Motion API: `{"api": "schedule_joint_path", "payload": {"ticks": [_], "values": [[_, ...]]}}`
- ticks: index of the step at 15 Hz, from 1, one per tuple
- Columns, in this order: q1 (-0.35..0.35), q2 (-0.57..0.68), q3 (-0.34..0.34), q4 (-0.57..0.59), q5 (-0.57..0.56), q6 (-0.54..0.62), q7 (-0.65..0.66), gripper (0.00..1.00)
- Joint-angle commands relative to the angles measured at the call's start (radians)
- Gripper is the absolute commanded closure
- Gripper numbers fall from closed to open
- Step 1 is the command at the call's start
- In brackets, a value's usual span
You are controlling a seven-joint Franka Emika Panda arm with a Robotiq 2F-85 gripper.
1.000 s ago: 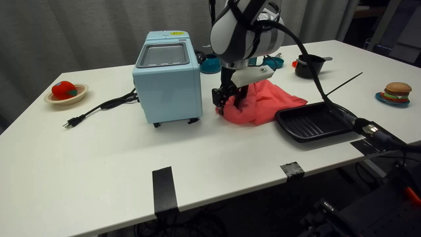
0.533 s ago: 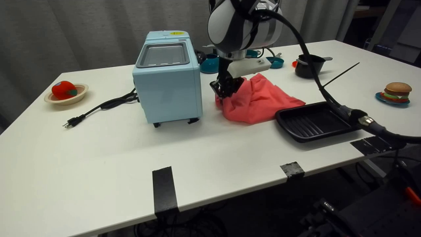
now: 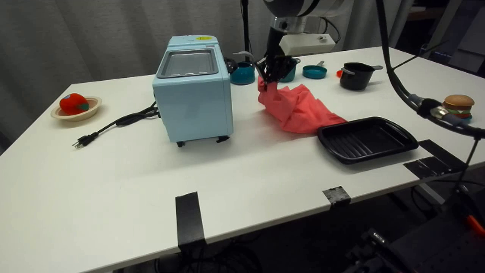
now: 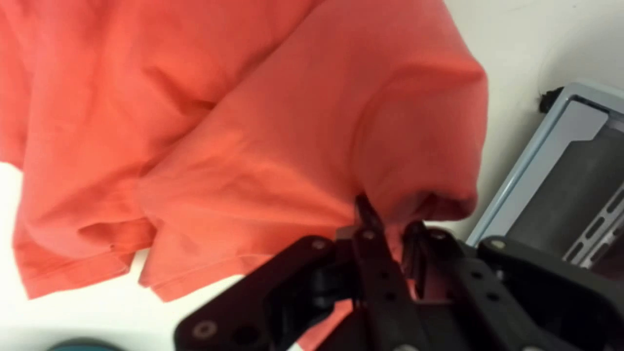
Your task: Fold the towel on the table
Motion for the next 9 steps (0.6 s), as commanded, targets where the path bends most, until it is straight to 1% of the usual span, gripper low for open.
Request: {"api": "schedule_joint_path", "payload": {"ticks": [1, 3, 5, 7, 9], "values": [[-0.061, -0.145, 0.014, -0.12, 0.077, 0.042, -0.072, 0.97], [-0.078, -0.178, -0.006, -0.15, 0.082, 0.091, -0.104, 0.97], [-0.092, -0.185, -0.029, -0.165, 0.064, 0.163, -0.119, 0.97], [-0.108, -0.167, -0.04, -0.162, 0.065, 0.205, -0.132, 0.97], [-0.12, -0.146, -0.048, -0.158, 0.064, 0.222, -0.135, 0.97]]}}
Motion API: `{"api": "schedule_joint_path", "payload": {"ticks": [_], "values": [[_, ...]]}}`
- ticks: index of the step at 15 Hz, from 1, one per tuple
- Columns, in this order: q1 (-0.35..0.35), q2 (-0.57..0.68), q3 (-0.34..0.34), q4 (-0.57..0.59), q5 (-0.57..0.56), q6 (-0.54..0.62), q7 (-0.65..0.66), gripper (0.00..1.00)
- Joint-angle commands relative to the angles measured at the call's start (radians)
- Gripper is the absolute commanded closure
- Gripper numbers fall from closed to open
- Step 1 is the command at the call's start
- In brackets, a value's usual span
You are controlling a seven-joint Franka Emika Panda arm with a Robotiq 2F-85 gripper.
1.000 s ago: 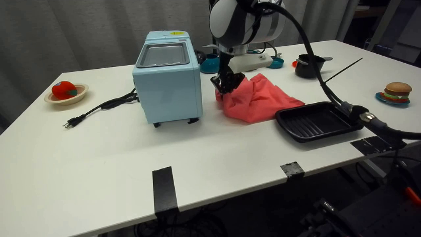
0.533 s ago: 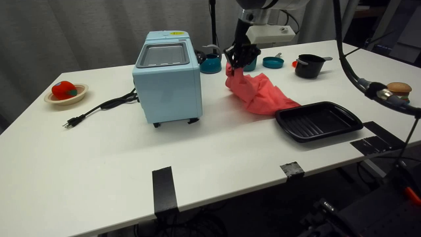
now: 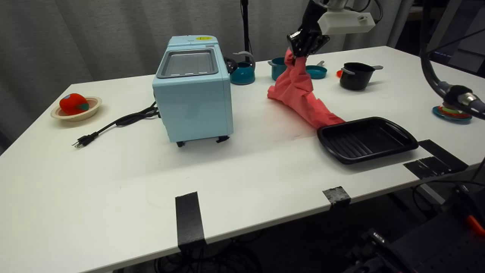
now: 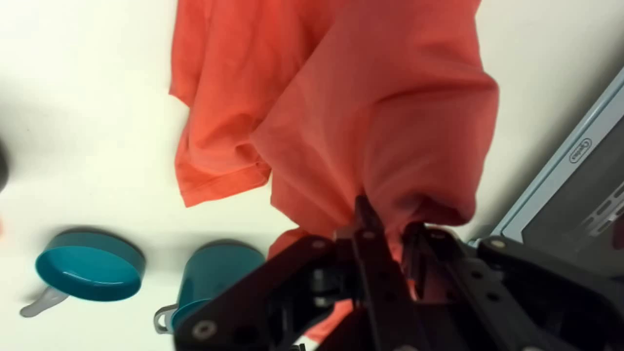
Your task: Fold the towel on the table
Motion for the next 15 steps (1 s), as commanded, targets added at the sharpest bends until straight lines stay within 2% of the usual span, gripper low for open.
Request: {"api": "schedule_joint_path", "payload": {"ticks": [1, 3, 11, 12, 13, 15], "values": [[-0.026, 0.014, -0.005, -0.014, 0.012, 0.034, -0.032, 0.97], [-0.033, 0.035, -0.008, -0.019, 0.011, 0.03, -0.026, 0.97], [-0.005, 0.135, -0.136, -0.028, -0.129, 0.011, 0.142, 0.97], [-0.001, 0.141, -0.151, -0.027, -0.14, 0.007, 0.167, 0.83], [0.002, 0.148, -0.163, -0.025, -0.148, 0.009, 0.185, 0.6], [0.021, 0.148, -0.199, -0.026, -0.186, 0.018, 0.228, 0.56]]}}
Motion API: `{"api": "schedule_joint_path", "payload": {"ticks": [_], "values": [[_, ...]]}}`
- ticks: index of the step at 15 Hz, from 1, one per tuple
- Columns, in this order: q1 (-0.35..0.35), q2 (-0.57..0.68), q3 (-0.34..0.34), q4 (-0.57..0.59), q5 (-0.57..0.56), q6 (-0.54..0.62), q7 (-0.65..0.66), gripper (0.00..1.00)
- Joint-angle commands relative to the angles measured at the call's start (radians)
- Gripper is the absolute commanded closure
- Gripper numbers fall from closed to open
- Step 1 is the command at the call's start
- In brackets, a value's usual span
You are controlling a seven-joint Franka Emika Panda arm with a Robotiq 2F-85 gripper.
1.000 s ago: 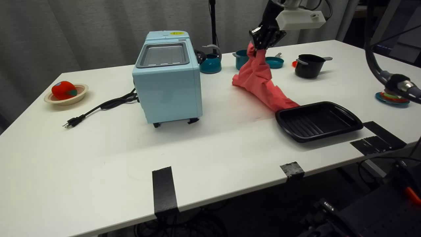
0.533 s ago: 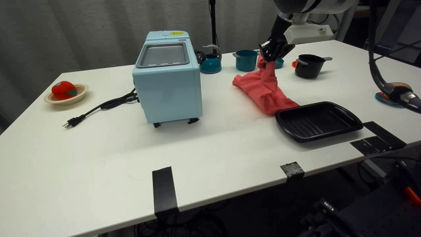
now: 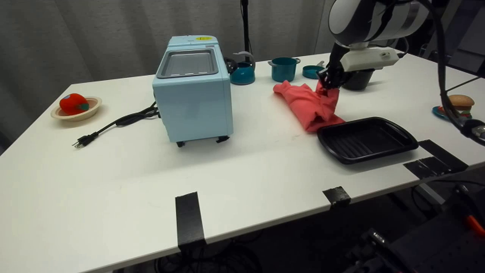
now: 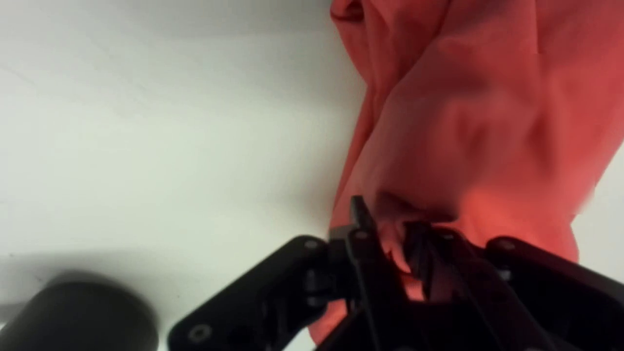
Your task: Fold the towel on the table
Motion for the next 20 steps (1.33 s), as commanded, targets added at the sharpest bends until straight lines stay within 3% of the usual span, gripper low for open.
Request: {"api": "schedule_joint_path", "payload": {"ticks": [1, 5, 8, 20], "values": [[0.051, -0.006, -0.079, 0.003, -0.087, 0.013, 0.104, 0.5], [0.106, -0.047, -0.158, 0.012, -0.206, -0.026, 0.205, 0.19], [0.11, -0.104, -0.156, -0.001, -0.23, -0.057, 0.226, 0.01], [0.054, -0.418, -0.056, -0.05, -0.236, -0.247, 0.192, 0.0]]}}
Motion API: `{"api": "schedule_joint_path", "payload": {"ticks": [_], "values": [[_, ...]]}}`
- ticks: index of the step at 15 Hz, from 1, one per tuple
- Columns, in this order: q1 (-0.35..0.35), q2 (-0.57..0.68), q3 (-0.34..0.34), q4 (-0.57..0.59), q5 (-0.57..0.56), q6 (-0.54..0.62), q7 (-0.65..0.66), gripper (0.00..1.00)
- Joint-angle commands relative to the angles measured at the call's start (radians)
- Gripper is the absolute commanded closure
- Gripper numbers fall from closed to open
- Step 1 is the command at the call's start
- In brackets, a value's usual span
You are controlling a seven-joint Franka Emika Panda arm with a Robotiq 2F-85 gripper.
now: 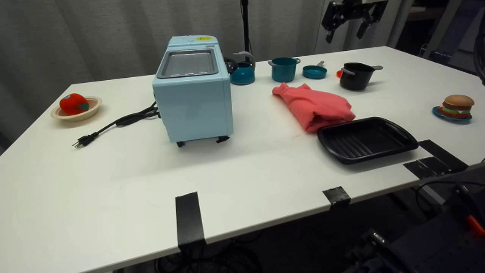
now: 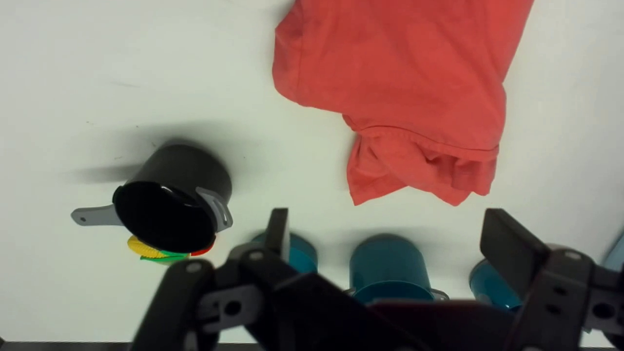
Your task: Fold the towel on the table
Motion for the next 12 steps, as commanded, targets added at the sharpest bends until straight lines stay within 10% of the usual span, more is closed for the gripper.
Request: {"api": "schedule_joint_path", "payload": {"ticks": [1, 12], "values": [[-0.036, -0.11, 0.043, -0.044, -0.029, -0.055, -0.001, 0.0], [-0.058, -0.152, 0.092, -0.053, 0.007, -0.069, -0.008, 0.0]]}}
